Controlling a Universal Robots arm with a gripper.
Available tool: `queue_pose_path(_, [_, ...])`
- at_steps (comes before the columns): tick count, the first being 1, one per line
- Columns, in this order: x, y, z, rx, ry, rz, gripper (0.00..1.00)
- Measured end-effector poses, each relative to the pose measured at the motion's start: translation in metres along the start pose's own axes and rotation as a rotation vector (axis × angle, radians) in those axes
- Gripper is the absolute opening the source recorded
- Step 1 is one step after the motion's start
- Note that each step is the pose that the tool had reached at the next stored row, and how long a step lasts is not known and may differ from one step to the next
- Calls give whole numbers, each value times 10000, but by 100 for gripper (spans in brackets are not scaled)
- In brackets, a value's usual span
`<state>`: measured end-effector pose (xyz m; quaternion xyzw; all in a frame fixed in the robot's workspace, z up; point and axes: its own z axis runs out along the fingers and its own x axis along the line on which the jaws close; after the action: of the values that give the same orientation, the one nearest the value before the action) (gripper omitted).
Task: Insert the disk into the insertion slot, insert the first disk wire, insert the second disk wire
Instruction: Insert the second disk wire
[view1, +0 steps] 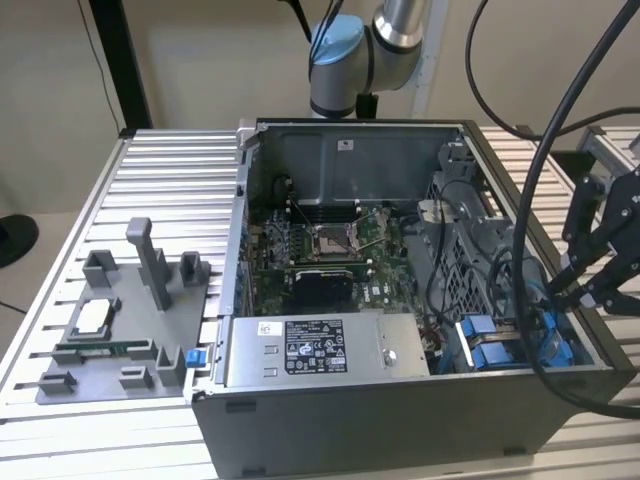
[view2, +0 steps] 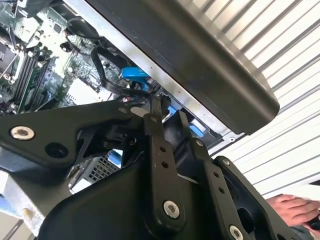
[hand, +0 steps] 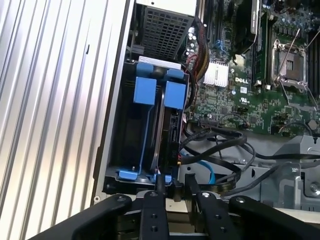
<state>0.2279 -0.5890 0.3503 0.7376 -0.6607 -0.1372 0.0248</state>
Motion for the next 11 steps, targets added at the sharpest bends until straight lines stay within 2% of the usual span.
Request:
queue_pose_path(5, [8,-6,23,6,-143,117,100])
queue_pose_path(10, [23,-10,53,2,-235,328,100])
queue_pose_path(11, [26,-11,59,-3,-256,370,0])
